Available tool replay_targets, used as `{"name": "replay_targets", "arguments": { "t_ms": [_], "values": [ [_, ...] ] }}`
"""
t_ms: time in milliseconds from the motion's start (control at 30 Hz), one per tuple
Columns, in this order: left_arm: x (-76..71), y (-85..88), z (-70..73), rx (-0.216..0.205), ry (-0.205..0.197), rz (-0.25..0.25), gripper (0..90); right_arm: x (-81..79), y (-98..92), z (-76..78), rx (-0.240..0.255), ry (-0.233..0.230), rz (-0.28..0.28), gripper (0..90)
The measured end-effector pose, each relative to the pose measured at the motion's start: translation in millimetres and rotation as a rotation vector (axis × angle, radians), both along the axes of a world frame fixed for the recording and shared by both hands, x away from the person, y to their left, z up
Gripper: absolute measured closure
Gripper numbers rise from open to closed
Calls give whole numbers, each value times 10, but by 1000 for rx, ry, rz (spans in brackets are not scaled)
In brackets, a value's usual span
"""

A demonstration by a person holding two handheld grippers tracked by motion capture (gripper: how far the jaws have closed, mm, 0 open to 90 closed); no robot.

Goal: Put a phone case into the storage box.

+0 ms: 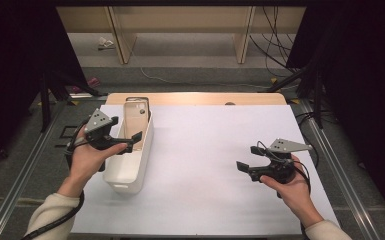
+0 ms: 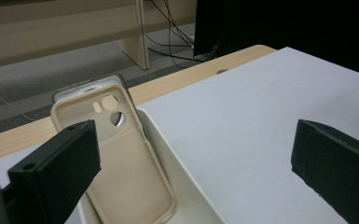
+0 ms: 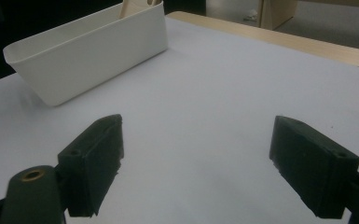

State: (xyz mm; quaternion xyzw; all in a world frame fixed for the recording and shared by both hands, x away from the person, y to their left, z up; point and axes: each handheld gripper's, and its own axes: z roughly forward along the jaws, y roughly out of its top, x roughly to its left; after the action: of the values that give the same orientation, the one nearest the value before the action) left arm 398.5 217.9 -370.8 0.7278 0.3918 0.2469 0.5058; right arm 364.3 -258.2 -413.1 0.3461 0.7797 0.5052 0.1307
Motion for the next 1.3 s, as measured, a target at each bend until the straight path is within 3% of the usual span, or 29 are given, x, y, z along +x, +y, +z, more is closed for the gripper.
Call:
{"name": "replay_targets", "arguments": {
  "t_ms": [333, 833, 967, 1300],
  "values": [
    [-195, -117, -70, -7, -65, -63, 2, -2, 1, 0, 1, 2, 4, 184],
    [-512, -192, -241, 38, -93, -134, 0, -11, 3, 4, 2, 7, 13, 181],
    [-579, -179, -282, 70, -103, -141, 0, -15, 3, 3, 4, 8, 15, 181],
    [-691, -93, -387, 54, -109, -131, 0, -51, -12, -2, 2, 10, 27, 180]
  ]
}}
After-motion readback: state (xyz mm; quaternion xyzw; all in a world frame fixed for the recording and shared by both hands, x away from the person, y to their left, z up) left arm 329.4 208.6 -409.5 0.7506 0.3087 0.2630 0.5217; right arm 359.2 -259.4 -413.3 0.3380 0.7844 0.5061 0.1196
